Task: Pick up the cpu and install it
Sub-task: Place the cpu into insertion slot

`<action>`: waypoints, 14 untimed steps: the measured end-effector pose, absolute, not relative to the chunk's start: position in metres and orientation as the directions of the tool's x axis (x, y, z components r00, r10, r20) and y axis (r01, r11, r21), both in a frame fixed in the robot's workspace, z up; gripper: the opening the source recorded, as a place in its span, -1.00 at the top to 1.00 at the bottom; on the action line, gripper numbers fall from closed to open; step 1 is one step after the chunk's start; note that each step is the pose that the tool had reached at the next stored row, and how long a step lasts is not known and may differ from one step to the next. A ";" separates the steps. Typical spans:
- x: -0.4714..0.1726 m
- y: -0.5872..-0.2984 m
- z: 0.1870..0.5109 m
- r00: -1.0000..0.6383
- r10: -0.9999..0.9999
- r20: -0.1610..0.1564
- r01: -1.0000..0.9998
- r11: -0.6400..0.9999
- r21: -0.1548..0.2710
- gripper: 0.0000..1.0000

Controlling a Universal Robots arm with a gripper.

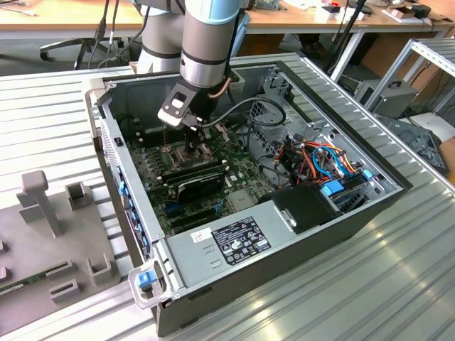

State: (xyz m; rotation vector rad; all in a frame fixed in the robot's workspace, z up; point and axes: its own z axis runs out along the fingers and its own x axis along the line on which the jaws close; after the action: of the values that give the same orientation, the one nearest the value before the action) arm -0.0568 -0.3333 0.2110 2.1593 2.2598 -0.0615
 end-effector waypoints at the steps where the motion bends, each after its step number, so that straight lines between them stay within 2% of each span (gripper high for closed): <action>1: -0.057 -0.333 0.210 -0.046 0.998 -0.038 0.999 0.046 -0.018 0.79; 14: -0.057 -0.333 0.205 -0.047 0.998 -0.038 0.999 0.047 -0.018 0.79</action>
State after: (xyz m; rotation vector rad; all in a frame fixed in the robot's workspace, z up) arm -0.0569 -0.3333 0.2054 2.1573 2.2616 -0.0617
